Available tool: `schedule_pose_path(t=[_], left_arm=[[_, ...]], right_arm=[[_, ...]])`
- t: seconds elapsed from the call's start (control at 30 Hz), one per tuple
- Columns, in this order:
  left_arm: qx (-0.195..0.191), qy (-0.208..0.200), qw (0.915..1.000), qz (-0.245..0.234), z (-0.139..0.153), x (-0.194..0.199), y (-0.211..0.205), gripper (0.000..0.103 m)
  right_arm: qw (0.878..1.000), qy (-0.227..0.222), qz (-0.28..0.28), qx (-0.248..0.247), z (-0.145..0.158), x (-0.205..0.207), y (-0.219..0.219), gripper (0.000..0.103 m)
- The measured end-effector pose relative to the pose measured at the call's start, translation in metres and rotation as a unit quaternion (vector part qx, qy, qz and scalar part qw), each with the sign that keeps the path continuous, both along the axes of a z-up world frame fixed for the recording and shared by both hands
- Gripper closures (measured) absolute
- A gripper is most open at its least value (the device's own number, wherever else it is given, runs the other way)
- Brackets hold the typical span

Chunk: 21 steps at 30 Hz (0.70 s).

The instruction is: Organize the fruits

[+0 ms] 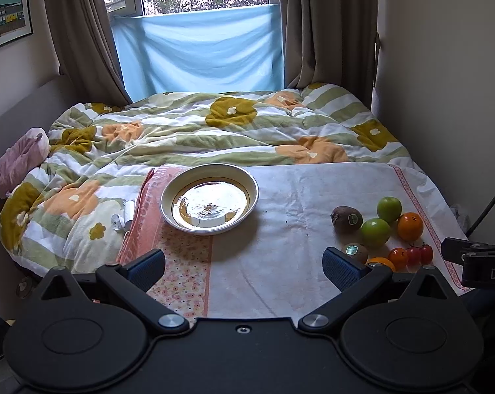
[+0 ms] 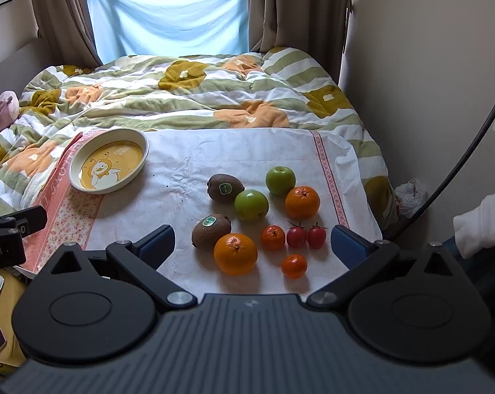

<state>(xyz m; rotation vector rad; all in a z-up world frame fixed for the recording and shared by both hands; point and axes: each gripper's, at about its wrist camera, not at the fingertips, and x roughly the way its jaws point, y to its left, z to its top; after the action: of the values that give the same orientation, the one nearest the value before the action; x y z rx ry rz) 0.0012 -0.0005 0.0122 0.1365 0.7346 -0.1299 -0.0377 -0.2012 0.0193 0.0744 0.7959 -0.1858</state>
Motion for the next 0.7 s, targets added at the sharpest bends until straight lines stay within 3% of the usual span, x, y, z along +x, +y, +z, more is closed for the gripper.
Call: schedule_pose_path(t=[0.7], left_arm=[[-0.017,0.002,0.9996,-0.024,-0.002,0.007,-0.019,0.0]], right_arm=[[1.0,0.004,0.003,0.005,-0.011,-0.006,-0.03,0.0]])
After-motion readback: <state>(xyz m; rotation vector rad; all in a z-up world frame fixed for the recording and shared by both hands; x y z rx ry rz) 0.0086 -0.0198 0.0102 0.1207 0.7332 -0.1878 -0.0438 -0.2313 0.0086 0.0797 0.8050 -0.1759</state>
